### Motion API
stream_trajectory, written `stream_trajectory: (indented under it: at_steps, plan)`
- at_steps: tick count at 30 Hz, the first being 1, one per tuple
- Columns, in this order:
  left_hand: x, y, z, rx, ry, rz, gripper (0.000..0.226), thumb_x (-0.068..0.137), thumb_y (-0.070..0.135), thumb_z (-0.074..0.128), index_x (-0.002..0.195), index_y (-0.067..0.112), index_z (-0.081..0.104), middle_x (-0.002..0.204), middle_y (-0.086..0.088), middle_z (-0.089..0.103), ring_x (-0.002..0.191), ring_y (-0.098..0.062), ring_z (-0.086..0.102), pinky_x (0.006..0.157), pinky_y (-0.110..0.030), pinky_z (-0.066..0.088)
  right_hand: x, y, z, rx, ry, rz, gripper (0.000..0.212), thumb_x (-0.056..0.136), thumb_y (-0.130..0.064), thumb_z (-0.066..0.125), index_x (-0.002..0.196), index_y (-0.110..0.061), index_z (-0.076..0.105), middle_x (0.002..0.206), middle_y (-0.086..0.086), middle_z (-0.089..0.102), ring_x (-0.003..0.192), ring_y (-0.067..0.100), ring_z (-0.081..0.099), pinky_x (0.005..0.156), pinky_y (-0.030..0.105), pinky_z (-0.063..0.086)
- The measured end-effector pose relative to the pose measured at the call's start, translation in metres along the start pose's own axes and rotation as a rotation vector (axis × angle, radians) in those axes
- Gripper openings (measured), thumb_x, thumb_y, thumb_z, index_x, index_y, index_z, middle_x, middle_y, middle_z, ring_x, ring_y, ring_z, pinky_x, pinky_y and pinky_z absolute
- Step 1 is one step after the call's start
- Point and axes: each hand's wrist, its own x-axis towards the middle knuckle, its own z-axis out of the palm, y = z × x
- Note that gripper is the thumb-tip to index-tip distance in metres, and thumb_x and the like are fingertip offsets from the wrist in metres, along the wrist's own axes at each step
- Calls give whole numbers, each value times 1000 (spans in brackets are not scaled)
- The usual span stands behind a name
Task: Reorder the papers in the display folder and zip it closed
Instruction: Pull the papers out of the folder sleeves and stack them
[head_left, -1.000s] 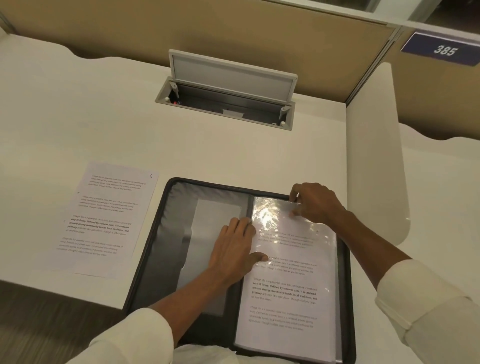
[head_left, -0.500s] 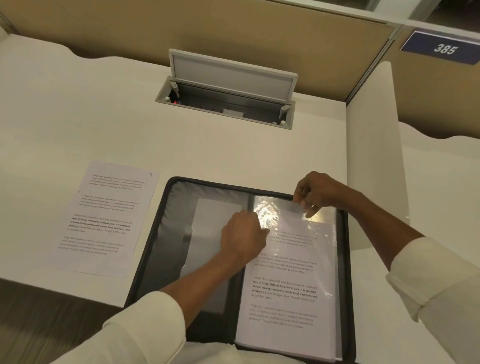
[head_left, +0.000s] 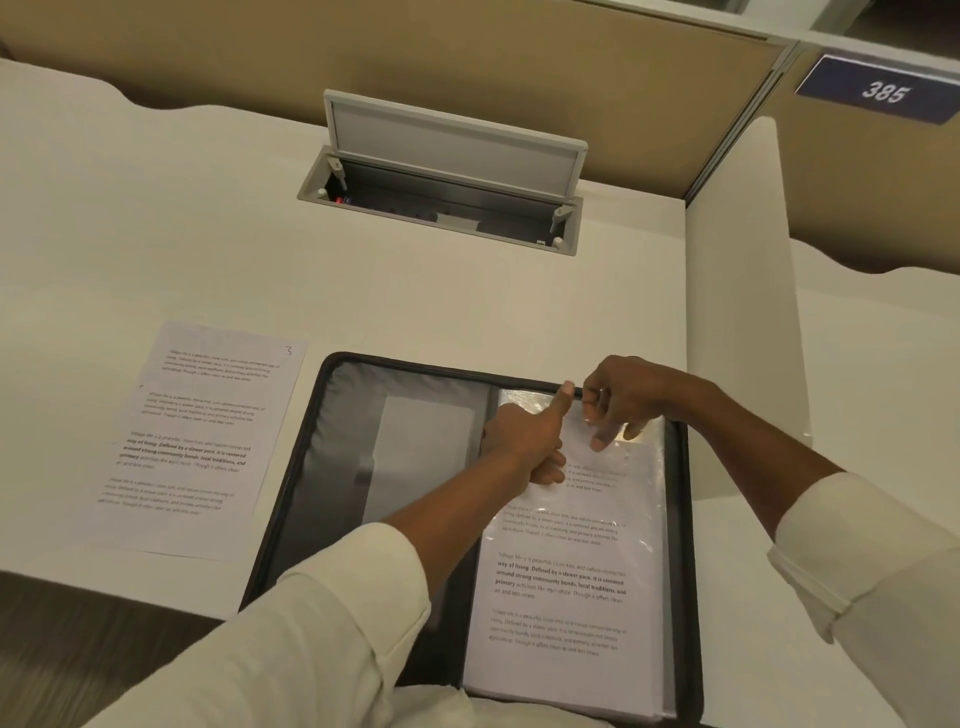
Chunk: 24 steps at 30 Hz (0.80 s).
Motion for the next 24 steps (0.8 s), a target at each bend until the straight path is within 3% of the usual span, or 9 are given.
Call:
stream_trajectory:
  at_steps: [2, 4, 7, 11, 15, 19, 24]
  plan:
    - [5, 4, 2, 4, 11, -10, 71, 89, 70, 71, 94, -1, 75, 71, -13, 78, 63, -29, 78, 53, -30, 60, 0, 0, -2, -25, -10, -24, 36, 62, -16, 102, 88, -12, 77, 93, 14, 78, 75, 23, 70, 60, 24, 59]
    - [9, 4, 3, 19, 0, -2, 43, 96, 41, 73, 96, -1, 75, 72, -13, 78, 64, -29, 79, 55, -32, 63, 2, 1, -3, -78, -4, -50, 33, 63, -17, 101, 86, -15, 78, 89, 10, 78, 71, 18, 66, 59, 24, 56]
    - [11, 1, 3, 36, -8, 20, 22, 97, 19, 65, 94, -1, 75, 74, -12, 79, 62, -27, 78, 52, -29, 59, 10, 6, -4, -214, 64, -109, 26, 66, -12, 97, 81, -22, 78, 84, -7, 78, 82, 11, 70, 75, 35, 60]
    - [9, -4, 4, 31, -3, 57, 23, 98, 20, 62, 92, 1, 74, 76, -11, 79, 61, -25, 76, 54, -28, 57, 20, 6, -2, -323, 181, -160, 31, 71, 0, 84, 75, -26, 68, 79, -12, 70, 77, 10, 65, 75, 40, 58]
    - [6, -5, 7, 16, 14, 96, 29, 102, 25, 60, 96, 1, 73, 79, -11, 79, 61, -20, 74, 60, -29, 61, 27, 1, 1, -375, 106, -214, 28, 79, 4, 77, 81, -24, 78, 82, -8, 74, 81, 16, 67, 78, 42, 59]
    - [3, -5, 7, 10, 35, 116, 30, 103, 28, 60, 103, 0, 73, 81, -12, 79, 61, -17, 72, 57, -26, 59, 36, -1, 2, -369, 54, -172, 22, 78, -9, 87, 88, -27, 81, 83, -12, 76, 83, 10, 70, 79, 35, 60]
    - [2, -5, 5, -11, 70, 129, 28, 102, 25, 58, 103, 1, 72, 81, -12, 79, 61, -17, 72, 57, -26, 60, 38, -9, -1, -292, -76, -49, 15, 77, -19, 94, 84, -17, 81, 78, 3, 79, 67, 16, 75, 67, 29, 64]
